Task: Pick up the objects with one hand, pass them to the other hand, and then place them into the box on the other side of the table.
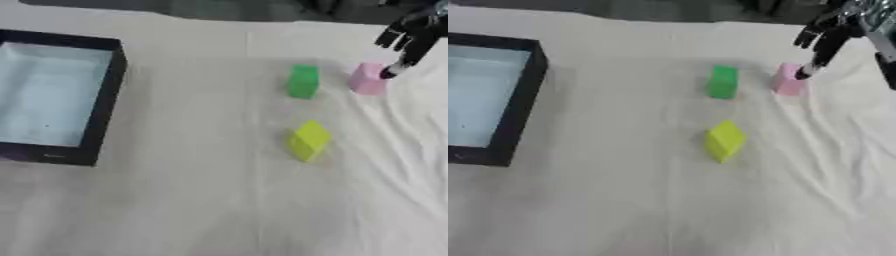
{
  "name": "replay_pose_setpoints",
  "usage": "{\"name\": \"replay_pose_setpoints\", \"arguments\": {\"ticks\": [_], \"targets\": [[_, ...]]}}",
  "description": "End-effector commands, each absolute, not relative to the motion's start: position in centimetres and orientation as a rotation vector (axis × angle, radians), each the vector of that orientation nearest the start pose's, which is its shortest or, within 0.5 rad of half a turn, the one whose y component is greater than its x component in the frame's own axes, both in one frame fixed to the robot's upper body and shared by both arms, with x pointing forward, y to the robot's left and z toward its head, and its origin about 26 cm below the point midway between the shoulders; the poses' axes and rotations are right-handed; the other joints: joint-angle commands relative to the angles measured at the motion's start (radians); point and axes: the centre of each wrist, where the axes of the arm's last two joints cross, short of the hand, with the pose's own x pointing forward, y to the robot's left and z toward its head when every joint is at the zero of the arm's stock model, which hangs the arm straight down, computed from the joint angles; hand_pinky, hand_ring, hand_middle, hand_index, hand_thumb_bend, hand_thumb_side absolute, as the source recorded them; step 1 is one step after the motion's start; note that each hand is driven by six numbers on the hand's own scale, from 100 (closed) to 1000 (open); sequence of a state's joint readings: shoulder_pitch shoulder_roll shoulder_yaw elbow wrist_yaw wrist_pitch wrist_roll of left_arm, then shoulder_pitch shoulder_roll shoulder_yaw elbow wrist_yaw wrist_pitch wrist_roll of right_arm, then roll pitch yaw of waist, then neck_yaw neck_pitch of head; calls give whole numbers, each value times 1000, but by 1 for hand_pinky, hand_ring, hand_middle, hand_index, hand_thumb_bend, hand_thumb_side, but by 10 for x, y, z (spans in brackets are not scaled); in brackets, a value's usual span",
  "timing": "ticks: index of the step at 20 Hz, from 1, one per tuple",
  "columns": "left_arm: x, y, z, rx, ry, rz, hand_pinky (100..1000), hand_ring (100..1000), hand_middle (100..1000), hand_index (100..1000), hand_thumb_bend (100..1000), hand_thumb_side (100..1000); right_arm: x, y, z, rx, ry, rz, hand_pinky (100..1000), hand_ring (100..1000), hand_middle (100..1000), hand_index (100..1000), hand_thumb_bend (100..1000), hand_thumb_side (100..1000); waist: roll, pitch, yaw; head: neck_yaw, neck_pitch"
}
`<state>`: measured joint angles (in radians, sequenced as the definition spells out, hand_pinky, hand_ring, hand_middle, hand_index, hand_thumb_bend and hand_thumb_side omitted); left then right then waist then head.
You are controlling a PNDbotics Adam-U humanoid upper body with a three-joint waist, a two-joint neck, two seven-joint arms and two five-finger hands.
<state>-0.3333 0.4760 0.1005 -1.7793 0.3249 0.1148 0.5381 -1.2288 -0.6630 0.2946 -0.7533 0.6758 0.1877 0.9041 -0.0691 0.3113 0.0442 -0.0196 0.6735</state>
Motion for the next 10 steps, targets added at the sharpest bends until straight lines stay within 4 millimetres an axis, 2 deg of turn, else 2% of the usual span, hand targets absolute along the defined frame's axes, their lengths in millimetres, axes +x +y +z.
{"name": "replay_pose_setpoints", "arguments": {"ticks": [1, 10], "targets": [[327, 328, 205, 410, -2049, 353, 739, 766, 746, 873, 280, 697, 487, -331, 334, -704, -893, 1288, 974, 936, 918, 926, 486, 100, 5, -5, 2, -9, -14], [328, 326, 206, 401, -2052, 354, 740, 765, 745, 872, 279, 697, 496, -325, 322, -704, -845, 1308, 970, 931, 917, 936, 526, 100, 9, -2, 6, -18, -19]]}}
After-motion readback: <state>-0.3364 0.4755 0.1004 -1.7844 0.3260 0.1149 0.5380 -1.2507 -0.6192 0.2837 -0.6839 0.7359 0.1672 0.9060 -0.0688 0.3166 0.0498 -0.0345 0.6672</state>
